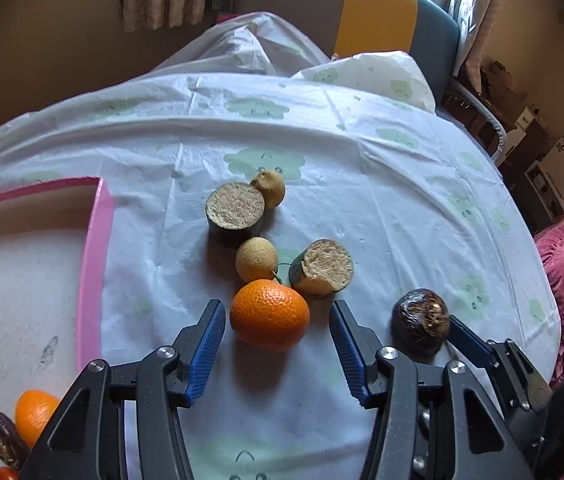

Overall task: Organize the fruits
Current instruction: 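Grasp the small orange with the left tool while the right tool holds the dark fruit, then lower the small orange into the tray with the left tool and release it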

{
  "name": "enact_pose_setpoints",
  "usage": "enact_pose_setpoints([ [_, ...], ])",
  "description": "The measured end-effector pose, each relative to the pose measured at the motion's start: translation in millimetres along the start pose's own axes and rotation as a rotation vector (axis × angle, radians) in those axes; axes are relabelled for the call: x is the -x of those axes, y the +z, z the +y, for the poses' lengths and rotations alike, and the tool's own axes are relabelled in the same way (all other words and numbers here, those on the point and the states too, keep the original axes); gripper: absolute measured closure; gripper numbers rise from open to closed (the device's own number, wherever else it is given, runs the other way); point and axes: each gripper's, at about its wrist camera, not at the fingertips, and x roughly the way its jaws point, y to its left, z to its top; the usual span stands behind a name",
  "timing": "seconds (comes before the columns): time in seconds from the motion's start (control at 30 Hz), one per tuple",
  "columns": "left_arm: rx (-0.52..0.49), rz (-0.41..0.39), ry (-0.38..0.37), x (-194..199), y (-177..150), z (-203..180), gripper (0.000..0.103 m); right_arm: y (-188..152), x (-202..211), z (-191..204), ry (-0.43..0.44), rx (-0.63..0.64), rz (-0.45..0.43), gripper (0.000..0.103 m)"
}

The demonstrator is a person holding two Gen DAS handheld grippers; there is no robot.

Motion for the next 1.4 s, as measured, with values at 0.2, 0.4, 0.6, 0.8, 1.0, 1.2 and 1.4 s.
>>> enact_pose_setpoints([
  [0.2,-0.008,-0.005,-0.013,2,-12,3,0.063,0,1,-2,0.016,-0.015,-0.004,0.033],
  [0.4,0.003,-0.032,-0.016,21,-35,4,0.063,2,2,-6,0.069,-0.036,0.002,0.025],
  [0.6,0.007,-0.065,-0.012,43,-49,12,0.063,6,14,-4,0.031,-0.039,-0.033,0.024],
  [0.8,-0.033,-0.082,0.008,55,-59,7,0.063,14,2,1,-0.051,0.013,0.008,0.033],
  [1.0,-0.032,-0.104,0.018,69,-65,9,0.063,15,-11,7,-0.101,0.051,0.05,0.052],
  [1.2,-0.04,-0.142,0.026,88,-71,12,0.063,13,-11,7,-0.106,0.05,0.047,0.052],
  [1.4,-0.039,-0.197,0.059,111,-77,24,0.063,13,-12,6,-0.103,0.049,0.051,0.052],
])
